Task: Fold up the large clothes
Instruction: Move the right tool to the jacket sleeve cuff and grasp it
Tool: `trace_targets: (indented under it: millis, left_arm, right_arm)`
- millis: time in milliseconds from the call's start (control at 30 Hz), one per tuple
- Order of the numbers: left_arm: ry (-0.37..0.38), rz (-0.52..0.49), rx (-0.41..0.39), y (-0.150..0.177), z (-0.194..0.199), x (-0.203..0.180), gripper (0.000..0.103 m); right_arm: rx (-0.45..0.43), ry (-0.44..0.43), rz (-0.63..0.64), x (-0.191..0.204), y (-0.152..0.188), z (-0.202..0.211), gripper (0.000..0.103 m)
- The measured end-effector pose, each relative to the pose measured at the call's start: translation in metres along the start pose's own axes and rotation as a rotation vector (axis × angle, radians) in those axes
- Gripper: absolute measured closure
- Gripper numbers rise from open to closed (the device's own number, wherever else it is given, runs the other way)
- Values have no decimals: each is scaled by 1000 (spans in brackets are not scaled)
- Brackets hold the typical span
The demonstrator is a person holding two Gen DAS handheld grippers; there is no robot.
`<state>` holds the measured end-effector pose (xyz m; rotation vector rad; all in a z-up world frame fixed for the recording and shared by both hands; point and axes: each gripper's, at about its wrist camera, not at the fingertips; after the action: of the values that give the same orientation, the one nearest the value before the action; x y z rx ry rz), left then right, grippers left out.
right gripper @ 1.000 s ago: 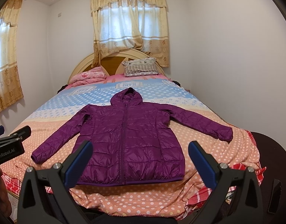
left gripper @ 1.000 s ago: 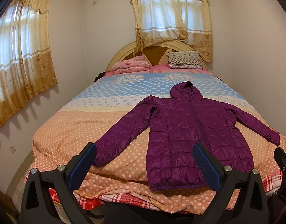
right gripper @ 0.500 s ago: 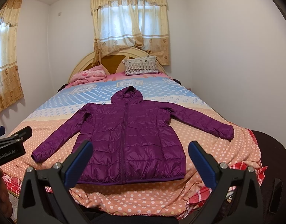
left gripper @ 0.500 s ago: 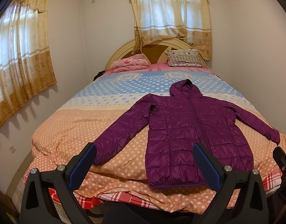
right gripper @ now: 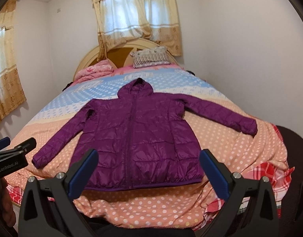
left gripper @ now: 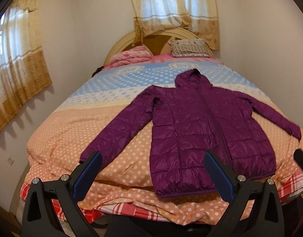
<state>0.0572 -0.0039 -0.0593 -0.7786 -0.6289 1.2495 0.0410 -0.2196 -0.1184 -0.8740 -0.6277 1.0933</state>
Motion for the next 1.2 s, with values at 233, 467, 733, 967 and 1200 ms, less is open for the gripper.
trace_targets:
  millis: [233,467,733,967,1200]
  left_arm:
    - [21,-52,39,-3,-69,-8,1]
    - [33,-114,52,-22,-130,-17,1]
    - [17,-170,81,-47,-198,-22,1]
    - [12,-174,94,-59,-238,-12,1]
    - [-17,-150,127,-69,-278,8,1]
  right_arm:
    - [111,124,-115,-64,2,-77,0]
    - [168,274,-257,-147,-17,-138,0]
    - [249,467,-331,-230,-45,-212,9]
    - [377,512,-423,-279,-39,-256,28]
    - [371,523,-357,-282,-43,-268,81]
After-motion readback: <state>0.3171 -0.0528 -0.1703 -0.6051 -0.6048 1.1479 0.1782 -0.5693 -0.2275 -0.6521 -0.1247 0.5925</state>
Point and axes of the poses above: each gripper's, at about its wrist camera, not at the fingertips, and z roughly against the way its jaws point, x to its left, y to its underside, and after that the axes turned 11 degrees about y, right-handed
